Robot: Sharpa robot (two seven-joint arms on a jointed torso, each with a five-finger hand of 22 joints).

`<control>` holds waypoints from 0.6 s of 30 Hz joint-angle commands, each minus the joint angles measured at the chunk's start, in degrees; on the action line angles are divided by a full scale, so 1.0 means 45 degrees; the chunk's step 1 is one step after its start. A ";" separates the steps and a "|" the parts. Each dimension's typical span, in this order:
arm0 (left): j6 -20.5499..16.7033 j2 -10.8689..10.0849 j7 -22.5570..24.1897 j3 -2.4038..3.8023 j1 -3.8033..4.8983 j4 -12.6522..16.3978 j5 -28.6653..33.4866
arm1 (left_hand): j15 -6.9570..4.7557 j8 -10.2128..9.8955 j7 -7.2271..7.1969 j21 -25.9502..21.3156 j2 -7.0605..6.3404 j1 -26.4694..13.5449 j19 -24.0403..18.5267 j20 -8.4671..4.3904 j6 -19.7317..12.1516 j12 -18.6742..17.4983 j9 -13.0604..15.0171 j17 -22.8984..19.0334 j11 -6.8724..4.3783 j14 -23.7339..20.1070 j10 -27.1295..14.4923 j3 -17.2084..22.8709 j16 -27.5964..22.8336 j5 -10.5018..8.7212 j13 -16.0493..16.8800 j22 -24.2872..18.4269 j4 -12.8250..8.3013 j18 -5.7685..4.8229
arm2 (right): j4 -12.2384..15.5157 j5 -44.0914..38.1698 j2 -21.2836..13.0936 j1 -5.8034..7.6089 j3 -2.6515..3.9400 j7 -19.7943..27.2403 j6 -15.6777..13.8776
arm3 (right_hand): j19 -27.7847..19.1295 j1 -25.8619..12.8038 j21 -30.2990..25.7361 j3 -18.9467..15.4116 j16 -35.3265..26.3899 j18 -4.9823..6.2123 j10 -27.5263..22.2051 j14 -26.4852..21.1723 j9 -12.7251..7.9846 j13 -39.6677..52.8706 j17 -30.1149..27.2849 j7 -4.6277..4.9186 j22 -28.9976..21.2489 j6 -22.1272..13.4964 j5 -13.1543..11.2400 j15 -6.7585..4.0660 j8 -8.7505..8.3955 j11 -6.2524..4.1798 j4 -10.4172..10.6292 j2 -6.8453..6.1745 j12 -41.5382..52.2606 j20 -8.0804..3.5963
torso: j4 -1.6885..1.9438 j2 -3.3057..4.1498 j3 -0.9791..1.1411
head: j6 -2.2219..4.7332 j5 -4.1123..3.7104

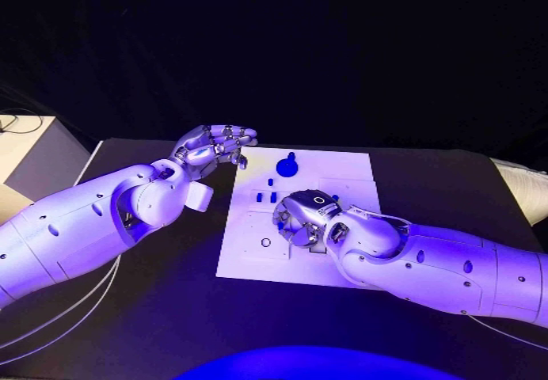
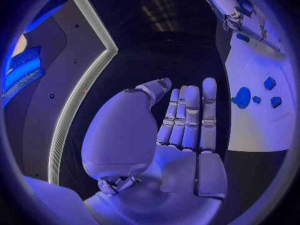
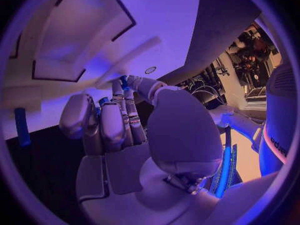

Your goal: Assemble the parts on the task board

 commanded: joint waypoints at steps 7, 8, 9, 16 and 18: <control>0.0086 0.0006 0.0029 0.0011 -0.0007 -0.0005 -0.0019 | 0.0090 -0.0058 0.0036 -0.0019 0.0017 -0.0011 0.0093 0.0002 -0.0014 -0.0042 -0.0012 0.0015 0.0015 0.0022 -0.0036 -0.0034 0.0017 0.0013 -0.0013 0.0015 -0.0020 0.0177 | 0.0067 0.0181 -0.0156 -0.0033 -0.0021 0.0126 -0.0652 | -0.0474 0.0572 -0.1392 -0.1487 -0.0446 0.0329 -0.1200 -0.0406 -0.0284 0.0103 -0.0989 -0.0065 -0.1150 -0.0701 -0.0251 0.0088 -0.0621 0.0178 0.0182 -0.0054 0.0263 0.0123 | -0.0007 0.0000 0.0002 | 0.0026 -0.0028; 0.0089 0.0006 0.0025 0.0011 -0.0007 -0.0011 -0.0019 | 0.0090 -0.0058 0.0036 -0.0019 0.0017 -0.0011 0.0093 0.0002 -0.0014 -0.0042 -0.0012 0.0015 0.0015 0.0022 -0.0036 -0.0034 0.0017 0.0013 -0.0013 0.0015 -0.0020 0.0177 | 0.0107 0.0186 -0.0194 -0.0033 -0.0020 0.0112 -0.0731 | -0.0470 0.0618 -0.1423 -0.1595 -0.0447 0.0337 -0.1246 -0.0413 -0.0301 0.0104 -0.1015 -0.0074 -0.1170 -0.0724 -0.0253 0.0103 -0.0649 0.0179 0.0210 -0.0035 0.0286 0.0120 | -0.0006 -0.0001 0.0003 | 0.0034 -0.0038; 0.0090 0.0005 0.0022 0.0011 -0.0007 -0.0015 -0.0019 | 0.0090 -0.0058 0.0036 -0.0019 0.0017 -0.0011 0.0093 0.0002 -0.0014 -0.0042 -0.0012 0.0015 0.0015 0.0022 -0.0036 -0.0034 0.0017 0.0013 -0.0013 0.0015 -0.0020 0.0177 | 0.0149 0.0190 -0.0230 -0.0032 -0.0020 0.0098 -0.0790 | -0.0471 0.0692 -0.1491 -0.1814 -0.0452 0.0339 -0.1331 -0.0426 -0.0331 0.0107 -0.1069 -0.0119 -0.1218 -0.0768 -0.0248 0.0101 -0.0699 0.0195 0.0265 -0.0014 0.0325 0.0135 | -0.0008 -0.0002 0.0005 | 0.0036 -0.0040; 0.0121 0.0002 -0.0005 0.0011 -0.0008 -0.0038 -0.0019 | 0.0094 -0.0063 0.0039 -0.0021 0.0011 -0.0015 0.0092 0.0005 -0.0017 -0.0048 -0.0015 0.0016 0.0020 0.0020 -0.0040 -0.0039 0.0016 0.0008 -0.0014 0.0015 -0.0019 0.0177 | 0.0683 0.0329 -0.0739 0.0035 0.0014 0.0136 -0.1483 | -0.0519 0.1107 -0.1967 -0.2706 -0.0538 0.0408 -0.1536 -0.0520 -0.0443 0.0130 -0.1436 -0.0039 -0.1573 -0.0694 -0.0077 0.0109 -0.0818 0.0189 0.0698 0.0196 0.0668 0.0140 | 0.0021 -0.0019 -0.0011 | 0.0093 -0.0111; 0.0127 -0.0009 -0.0009 0.0011 -0.0010 -0.0040 -0.0019 | 0.0095 -0.0065 0.0041 -0.0022 0.0012 -0.0017 0.0092 0.0006 -0.0017 -0.0050 -0.0016 0.0016 0.0021 0.0020 -0.0042 -0.0039 0.0015 0.0007 -0.0015 0.0015 -0.0018 0.0178 | 0.0944 0.0495 -0.1018 0.0103 0.0052 0.0187 -0.1652 | -0.0504 0.1166 -0.1971 -0.2717 -0.0523 0.0403 -0.1531 -0.0516 -0.0452 0.0133 -0.1438 -0.0025 -0.1566 -0.0653 0.0011 0.0097 -0.0817 0.0185 0.0744 0.0215 0.0724 0.0136 | 0.0020 -0.0021 -0.0017 | 0.0115 -0.0105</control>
